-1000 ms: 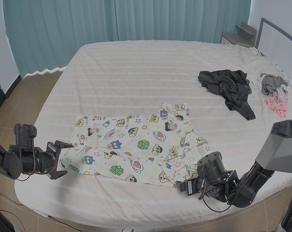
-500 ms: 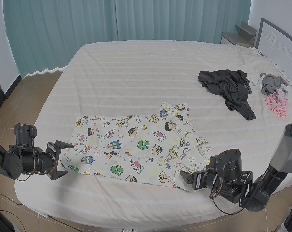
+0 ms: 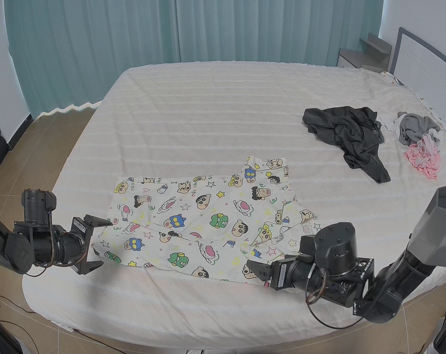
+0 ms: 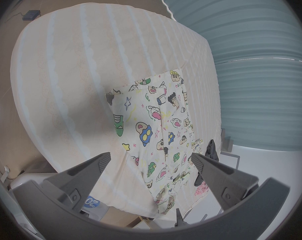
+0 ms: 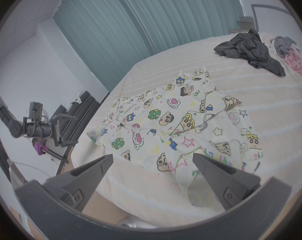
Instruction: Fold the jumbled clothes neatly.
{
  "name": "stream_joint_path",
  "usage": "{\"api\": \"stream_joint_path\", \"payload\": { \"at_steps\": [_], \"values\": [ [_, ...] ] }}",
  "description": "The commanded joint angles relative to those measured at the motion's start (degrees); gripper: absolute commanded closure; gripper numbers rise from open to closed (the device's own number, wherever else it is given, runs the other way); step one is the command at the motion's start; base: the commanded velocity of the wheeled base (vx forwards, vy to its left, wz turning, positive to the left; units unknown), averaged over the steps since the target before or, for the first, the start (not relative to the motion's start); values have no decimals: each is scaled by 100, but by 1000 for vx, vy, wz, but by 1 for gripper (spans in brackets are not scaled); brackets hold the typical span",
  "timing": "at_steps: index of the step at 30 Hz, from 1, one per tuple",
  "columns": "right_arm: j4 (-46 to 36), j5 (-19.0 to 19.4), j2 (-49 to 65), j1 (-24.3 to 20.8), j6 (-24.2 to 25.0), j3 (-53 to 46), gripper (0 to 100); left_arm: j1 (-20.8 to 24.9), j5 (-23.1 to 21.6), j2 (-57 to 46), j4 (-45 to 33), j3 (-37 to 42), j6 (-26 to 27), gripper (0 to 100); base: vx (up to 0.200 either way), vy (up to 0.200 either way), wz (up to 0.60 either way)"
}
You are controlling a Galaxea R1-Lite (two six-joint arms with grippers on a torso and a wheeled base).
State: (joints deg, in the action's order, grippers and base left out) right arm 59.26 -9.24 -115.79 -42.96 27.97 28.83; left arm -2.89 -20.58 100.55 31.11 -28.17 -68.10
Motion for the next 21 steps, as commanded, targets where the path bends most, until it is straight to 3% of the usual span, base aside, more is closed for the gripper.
{"api": "stream_joint_path", "payload": {
  "at_steps": [1, 11, 15, 21],
  "values": [
    [-547, 212, -823, 297, 201, 984, 0, -10, -8, 9, 0, 5, -11, 0, 0, 0, 0],
    [-775, 362, -1491, 1185, 482, 1511, 0, -10, -8, 53, 9, 5, -2, 0, 0, 0, 0],
    [-565, 370, -1271, 1246, 904, 1230, 0, -10, -8, 53, 9, 5, -2, 0, 0, 0, 0],
    [-107, 388, -779, 1149, 1159, 641, 0, -1, -8, 53, 0, 5, -2, 0, 0, 0, 0]
  ]
}}
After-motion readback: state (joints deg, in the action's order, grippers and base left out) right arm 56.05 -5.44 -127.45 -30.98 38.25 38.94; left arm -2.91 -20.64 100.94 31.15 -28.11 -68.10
